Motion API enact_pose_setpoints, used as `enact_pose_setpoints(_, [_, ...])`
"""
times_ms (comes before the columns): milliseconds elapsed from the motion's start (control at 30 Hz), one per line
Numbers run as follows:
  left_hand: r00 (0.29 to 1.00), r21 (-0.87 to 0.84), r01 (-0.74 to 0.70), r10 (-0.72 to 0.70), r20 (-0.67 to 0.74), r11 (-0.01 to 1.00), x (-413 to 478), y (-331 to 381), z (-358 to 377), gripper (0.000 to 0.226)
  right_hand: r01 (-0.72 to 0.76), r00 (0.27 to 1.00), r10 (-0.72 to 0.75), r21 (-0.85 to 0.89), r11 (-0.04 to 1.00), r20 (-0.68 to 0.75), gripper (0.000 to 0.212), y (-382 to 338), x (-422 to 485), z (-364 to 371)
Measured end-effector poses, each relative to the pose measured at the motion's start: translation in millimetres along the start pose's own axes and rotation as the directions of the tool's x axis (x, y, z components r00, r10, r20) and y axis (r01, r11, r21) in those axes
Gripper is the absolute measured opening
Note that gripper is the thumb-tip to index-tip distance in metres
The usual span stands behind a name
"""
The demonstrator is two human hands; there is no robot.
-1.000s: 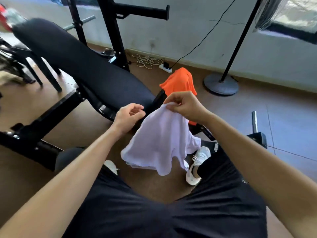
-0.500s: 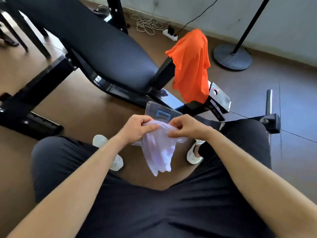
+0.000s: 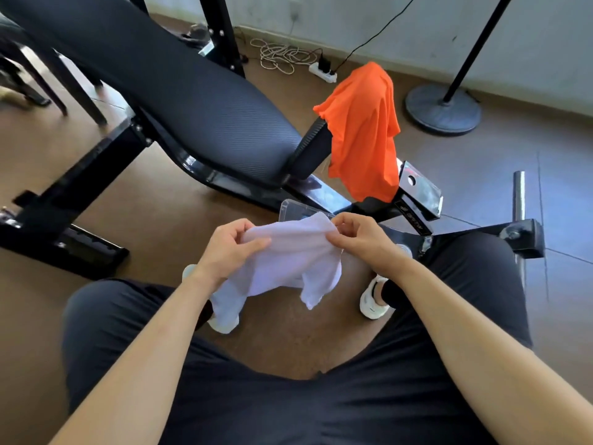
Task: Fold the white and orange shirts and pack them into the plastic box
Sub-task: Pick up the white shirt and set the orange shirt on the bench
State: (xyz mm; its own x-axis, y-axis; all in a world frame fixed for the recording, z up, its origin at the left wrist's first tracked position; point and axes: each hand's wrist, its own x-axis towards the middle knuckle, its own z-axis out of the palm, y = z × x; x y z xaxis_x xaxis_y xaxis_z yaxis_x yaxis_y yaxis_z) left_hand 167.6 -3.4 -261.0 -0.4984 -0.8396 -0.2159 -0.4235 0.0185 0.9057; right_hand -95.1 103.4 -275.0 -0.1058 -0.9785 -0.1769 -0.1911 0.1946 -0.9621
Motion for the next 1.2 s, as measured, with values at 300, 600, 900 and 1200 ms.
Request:
enact_pose_setpoints(300, [0.961,0.120,-0.088,0.052,0.273,0.989,-1,8,46,0.016,0.092,0.996,-0.090,-0.163,0.982,0.020,0.005,-8,-5,15])
enact_pose_setpoints(600, [0.987,-0.158,-0.156,0.147,-0.066,0.975,2,8,35,0.016,-0.061,0.963,0.167,-0.436,0.898,0.211,0.023,9,-3,-2])
enact_pose_setpoints(900, [0.914,-0.178,-0.058,-0.020,-0.405,0.982,7,-11,-8,0.032,-0.130,0.960,0.255,-0.627,0.768,0.114,0.010,30,1,-21])
enact_pose_setpoints(1200, [0.827,-0.189,0.127,-0.209,-0.521,0.974,15,-28,-27,0.049,-0.152,0.987,0.148,-0.074,0.986,-0.061,0.018,15,-4,-24])
